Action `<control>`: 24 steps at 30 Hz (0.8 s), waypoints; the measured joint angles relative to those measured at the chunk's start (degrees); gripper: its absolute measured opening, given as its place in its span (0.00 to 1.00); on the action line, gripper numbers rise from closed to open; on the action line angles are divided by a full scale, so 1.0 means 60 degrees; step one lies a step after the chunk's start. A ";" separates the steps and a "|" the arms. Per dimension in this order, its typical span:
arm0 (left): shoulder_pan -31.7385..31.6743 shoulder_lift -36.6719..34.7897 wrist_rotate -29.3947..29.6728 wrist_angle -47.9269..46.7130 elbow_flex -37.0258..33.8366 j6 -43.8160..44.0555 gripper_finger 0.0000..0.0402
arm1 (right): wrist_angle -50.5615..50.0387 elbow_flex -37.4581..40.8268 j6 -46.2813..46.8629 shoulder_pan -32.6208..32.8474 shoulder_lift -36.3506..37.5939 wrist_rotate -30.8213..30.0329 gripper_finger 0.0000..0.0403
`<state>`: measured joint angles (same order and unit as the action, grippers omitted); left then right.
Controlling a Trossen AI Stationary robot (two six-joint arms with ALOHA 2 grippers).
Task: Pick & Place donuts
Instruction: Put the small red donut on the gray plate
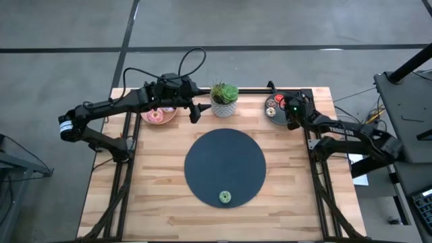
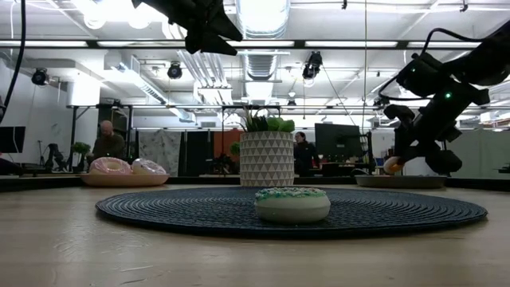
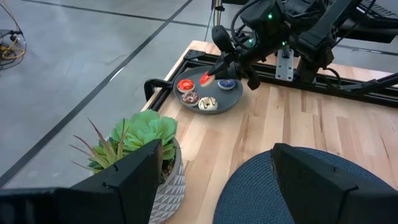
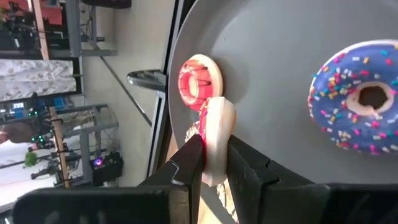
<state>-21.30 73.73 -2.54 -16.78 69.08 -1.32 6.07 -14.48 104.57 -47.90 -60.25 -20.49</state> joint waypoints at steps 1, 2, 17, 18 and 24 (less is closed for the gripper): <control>0.0000 0.0000 -0.0001 0.0001 0.0000 0.0000 0.67 | 0.0027 0.0000 -0.0013 -0.0049 -0.0016 0.0000 0.15; 0.0000 0.0000 0.0003 -0.0003 0.0000 0.0000 0.67 | 0.0058 0.0000 -0.0028 -0.0073 -0.0032 0.0004 0.15; 0.0000 0.0000 0.0002 -0.0005 0.0000 0.0025 0.67 | 0.0890 0.0000 0.0012 -0.0313 -0.1122 0.0425 0.15; 0.0002 0.0000 0.0001 -0.0007 0.0000 0.0025 0.67 | 0.0972 0.0000 0.0024 -0.0314 -0.1210 0.0428 0.15; 0.0000 0.0000 -0.0001 -0.0014 0.0000 0.0022 0.67 | 0.1162 0.0000 0.0041 -0.0316 -0.1536 0.0444 0.15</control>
<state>-21.30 73.73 -2.54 -16.86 69.08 -1.19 13.04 -14.48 104.81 -49.80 -69.47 -17.82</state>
